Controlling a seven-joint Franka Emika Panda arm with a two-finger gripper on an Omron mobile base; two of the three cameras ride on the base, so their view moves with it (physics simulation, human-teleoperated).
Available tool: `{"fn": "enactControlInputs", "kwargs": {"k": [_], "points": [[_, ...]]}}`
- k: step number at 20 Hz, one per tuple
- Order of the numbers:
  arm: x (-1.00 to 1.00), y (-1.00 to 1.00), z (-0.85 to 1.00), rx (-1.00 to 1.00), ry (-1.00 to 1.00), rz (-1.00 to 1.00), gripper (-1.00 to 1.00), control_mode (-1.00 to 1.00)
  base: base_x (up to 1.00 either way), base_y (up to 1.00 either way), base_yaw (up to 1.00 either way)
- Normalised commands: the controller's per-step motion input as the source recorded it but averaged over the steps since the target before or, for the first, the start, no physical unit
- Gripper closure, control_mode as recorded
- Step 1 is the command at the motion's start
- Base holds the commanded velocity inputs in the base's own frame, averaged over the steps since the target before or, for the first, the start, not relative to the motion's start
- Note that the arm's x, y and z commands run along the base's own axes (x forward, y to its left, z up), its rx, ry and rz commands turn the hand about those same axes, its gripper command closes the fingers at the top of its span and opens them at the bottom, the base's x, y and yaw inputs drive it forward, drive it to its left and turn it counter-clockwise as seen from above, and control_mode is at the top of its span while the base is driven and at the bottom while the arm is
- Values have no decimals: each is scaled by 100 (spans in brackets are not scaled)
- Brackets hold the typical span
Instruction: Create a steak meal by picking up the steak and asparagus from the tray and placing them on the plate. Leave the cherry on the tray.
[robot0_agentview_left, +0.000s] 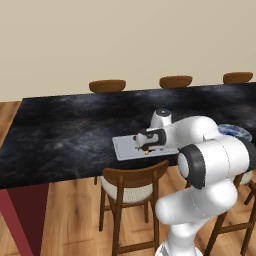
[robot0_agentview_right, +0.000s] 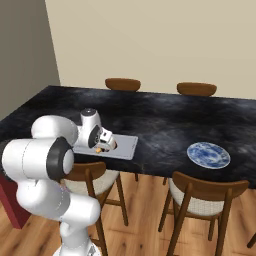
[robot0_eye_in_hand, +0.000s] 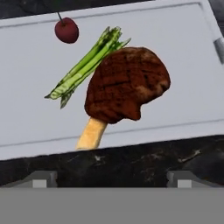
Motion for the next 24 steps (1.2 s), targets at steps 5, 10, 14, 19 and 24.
{"fn": "enactControlInputs", "kwargs": {"k": [5,10,14,19,24], "points": [[36,0,-30,0,0,-1,-100,-100,0,0,0],[40,0,-27,0,0,0,-100,-100,0,0,0],[44,0,-26,0,0,0,-100,-100,0,0,0],[36,0,-31,0,0,0,-100,-100,0,0,0],[5,0,-15,0,-1,0,100,-100,0,0,0]]}}
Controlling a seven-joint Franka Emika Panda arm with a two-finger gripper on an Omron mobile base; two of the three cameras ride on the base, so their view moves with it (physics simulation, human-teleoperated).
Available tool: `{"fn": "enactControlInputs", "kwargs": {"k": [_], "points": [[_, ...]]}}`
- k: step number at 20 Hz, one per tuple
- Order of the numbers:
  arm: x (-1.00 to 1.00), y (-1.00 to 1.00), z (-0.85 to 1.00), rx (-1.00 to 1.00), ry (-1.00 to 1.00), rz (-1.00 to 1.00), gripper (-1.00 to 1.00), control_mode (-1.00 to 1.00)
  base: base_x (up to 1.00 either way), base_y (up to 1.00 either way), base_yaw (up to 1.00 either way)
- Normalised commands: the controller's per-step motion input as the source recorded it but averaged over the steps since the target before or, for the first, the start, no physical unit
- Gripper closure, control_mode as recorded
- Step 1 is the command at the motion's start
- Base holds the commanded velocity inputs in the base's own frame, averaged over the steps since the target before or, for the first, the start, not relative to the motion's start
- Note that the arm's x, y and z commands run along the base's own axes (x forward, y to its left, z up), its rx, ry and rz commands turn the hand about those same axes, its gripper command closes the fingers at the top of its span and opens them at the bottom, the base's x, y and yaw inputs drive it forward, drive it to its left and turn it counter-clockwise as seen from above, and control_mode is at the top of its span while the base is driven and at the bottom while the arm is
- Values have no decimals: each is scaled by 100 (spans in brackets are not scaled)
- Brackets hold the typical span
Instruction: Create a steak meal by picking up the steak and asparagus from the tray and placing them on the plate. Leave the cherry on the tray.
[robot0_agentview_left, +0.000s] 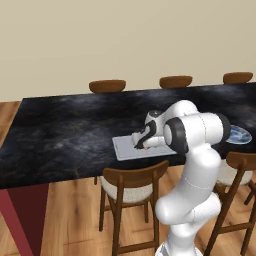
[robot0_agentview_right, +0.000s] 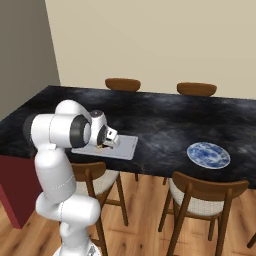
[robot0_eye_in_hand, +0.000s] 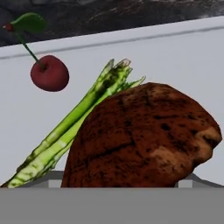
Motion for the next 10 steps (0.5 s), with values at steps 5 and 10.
{"fn": "enactControlInputs", "kwargs": {"k": [5,10], "points": [[-39,-13,45,2,-4,0,100,-100,0,0,0],[-54,-38,98,-1,-10,0,100,-100,0,0,0]]}}
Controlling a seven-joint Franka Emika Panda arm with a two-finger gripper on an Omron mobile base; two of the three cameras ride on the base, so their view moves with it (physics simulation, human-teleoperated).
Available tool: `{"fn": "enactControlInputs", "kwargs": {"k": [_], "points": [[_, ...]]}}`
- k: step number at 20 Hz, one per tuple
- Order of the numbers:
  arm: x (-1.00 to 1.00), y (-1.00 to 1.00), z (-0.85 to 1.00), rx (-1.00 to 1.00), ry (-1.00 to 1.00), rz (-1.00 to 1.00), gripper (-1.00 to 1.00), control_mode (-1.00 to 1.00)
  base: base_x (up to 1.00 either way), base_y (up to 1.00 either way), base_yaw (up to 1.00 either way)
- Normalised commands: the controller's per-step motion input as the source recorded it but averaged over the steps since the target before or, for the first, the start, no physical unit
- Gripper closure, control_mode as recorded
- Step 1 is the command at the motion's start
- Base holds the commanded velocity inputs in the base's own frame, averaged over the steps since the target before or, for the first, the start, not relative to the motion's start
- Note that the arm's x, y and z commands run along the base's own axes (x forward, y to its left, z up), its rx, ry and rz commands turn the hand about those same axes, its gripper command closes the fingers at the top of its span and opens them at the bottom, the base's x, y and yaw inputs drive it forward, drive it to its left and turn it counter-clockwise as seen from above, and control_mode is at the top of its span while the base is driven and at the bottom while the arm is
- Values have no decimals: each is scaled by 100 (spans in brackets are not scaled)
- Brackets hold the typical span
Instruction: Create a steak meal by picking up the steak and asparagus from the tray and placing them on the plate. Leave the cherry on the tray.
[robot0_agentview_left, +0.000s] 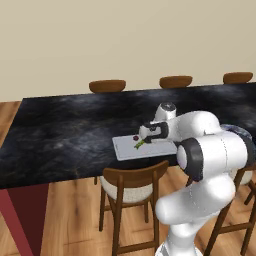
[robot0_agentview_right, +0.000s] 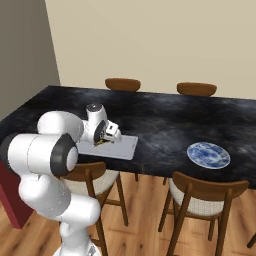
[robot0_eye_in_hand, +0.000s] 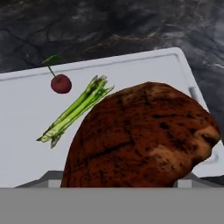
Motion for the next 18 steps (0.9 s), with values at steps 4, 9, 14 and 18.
{"fn": "enactControlInputs", "kwargs": {"k": [4,9,14,18], "points": [[-72,-71,79,-11,-10,0,100,-100,0,0,0],[-41,-98,65,-12,0,-1,100,-100,0,0,0],[-5,-100,11,-5,9,-4,100,-100,0,0,0],[3,-100,0,-2,15,-3,100,-100,0,0,0]]}}
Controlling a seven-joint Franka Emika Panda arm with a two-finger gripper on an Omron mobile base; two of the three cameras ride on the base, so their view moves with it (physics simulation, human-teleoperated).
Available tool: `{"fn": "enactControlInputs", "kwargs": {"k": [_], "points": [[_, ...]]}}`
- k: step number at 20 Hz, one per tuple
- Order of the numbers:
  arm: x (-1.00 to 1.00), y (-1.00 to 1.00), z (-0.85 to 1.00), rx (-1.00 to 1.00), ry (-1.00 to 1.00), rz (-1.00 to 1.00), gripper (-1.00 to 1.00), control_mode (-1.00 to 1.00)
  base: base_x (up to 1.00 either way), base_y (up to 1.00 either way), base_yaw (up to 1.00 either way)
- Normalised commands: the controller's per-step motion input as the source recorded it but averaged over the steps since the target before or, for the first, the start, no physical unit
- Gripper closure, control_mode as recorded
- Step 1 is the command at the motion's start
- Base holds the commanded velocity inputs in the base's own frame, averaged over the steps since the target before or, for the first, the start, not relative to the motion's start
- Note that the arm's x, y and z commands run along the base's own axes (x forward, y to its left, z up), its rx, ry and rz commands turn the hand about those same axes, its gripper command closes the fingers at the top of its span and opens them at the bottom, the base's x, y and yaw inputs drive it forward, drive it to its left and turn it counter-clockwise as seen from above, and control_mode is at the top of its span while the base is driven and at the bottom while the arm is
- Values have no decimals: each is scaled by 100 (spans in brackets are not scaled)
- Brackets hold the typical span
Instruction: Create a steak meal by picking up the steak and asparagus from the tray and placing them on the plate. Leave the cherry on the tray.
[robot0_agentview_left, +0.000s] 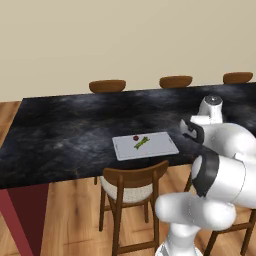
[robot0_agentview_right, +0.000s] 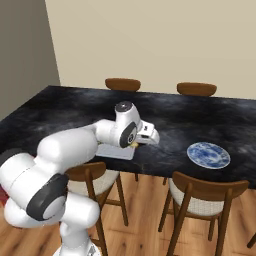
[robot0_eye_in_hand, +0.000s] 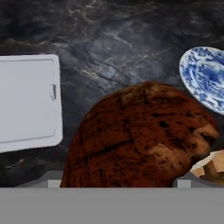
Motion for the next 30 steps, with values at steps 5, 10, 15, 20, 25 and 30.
{"fn": "enactControlInputs", "kwargs": {"k": [5,10,15,20,25,30], "points": [[12,-100,0,0,13,0,100,-100,0,0,0],[12,-100,-7,0,12,0,100,-100,0,0,0],[24,-100,-22,0,8,0,100,-100,0,0,0],[44,-77,-32,0,7,2,100,-100,0,0,0],[45,-56,-24,0,3,6,100,-100,0,0,0],[33,-50,-32,0,0,6,100,-100,0,0,0]]}}
